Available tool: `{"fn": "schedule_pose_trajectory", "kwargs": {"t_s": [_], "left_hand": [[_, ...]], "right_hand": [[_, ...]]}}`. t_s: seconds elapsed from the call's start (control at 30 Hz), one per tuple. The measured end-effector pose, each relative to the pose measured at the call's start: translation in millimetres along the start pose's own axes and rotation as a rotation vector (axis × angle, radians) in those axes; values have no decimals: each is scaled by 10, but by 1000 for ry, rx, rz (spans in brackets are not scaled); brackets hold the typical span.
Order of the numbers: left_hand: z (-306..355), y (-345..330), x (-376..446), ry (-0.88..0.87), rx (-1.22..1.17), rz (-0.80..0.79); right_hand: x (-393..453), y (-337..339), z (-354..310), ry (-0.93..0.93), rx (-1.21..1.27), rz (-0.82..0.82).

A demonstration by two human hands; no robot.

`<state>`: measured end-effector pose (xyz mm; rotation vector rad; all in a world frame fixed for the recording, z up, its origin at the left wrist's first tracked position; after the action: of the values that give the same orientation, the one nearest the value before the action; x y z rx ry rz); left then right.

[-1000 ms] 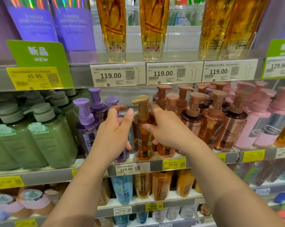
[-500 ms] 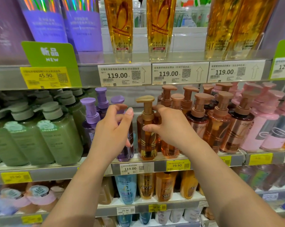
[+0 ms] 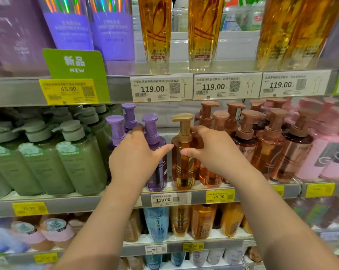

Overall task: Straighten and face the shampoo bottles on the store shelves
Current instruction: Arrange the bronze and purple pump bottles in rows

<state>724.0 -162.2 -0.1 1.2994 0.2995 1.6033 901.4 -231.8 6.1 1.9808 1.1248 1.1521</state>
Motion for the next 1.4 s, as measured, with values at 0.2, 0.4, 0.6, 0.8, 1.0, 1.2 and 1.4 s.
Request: {"fn": "schedule_pose_trajectory", "kwargs": {"t_s": [0.2, 0.4, 0.6, 0.8, 1.0, 1.2, 1.4], "left_hand": [[63, -36, 113, -65, -50, -142], [29, -113, 99, -21, -202, -298], [63, -95, 35, -52, 44, -68], [8, -186, 126, -79, -146, -388], [65, -40, 72, -101, 90, -117], [12, -70, 145, -115, 44, -144], [-100, -134, 201, -54, -96, -428]], "right_hand": [[-63, -25, 69, -36, 45, -28], [-116, -14, 63, -64, 128, 0], [-101, -43, 68, -56, 181, 17], [-55, -79, 153, -74, 192, -12], [-47, -65, 134, -51, 142, -24], [-46, -80, 170, -59, 129, -37], [-34, -122, 85, -26, 25, -17]]}}
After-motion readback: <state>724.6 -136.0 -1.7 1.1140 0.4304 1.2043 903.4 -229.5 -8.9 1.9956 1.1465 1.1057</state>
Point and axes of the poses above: each hand's wrist, its own x-axis towards the middle knuckle, its own y-axis out of the back of the hand, z = x × y, the point moved 8 cm from there along x, towards the middle knuckle, and after that the axes turned 6 degrees about z, right-handed, at the moved point
